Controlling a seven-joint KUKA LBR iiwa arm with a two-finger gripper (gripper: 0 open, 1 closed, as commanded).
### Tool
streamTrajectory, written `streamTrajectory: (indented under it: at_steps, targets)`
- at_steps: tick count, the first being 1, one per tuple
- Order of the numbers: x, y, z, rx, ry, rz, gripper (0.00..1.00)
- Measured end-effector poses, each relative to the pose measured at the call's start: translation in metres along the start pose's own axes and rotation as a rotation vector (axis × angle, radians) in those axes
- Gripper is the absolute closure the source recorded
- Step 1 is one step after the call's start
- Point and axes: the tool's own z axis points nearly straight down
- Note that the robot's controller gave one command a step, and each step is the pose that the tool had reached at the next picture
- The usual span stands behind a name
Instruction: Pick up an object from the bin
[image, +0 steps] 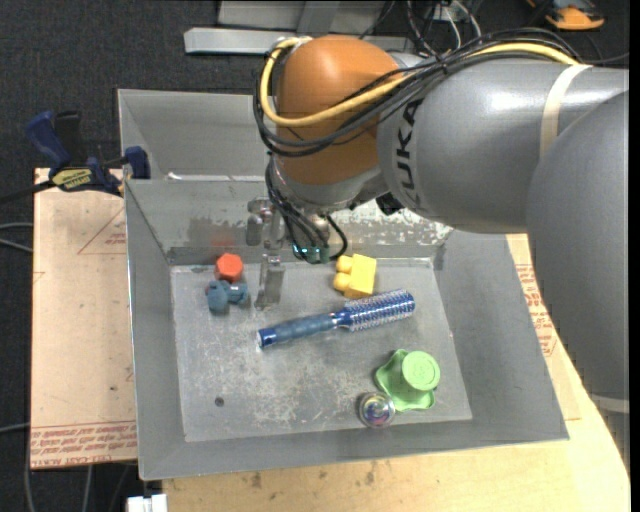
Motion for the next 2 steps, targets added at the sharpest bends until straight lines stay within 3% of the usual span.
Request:
streamTrajectory:
  at_steps: [1, 2]
  targets:
    - [-0.035, -0.004, 0.147, -0.003, -0.019, -0.108, 0.00]
    - [-0.032, 0.024, 0.116, -0.001, -0.013, -0.299, 0.00]
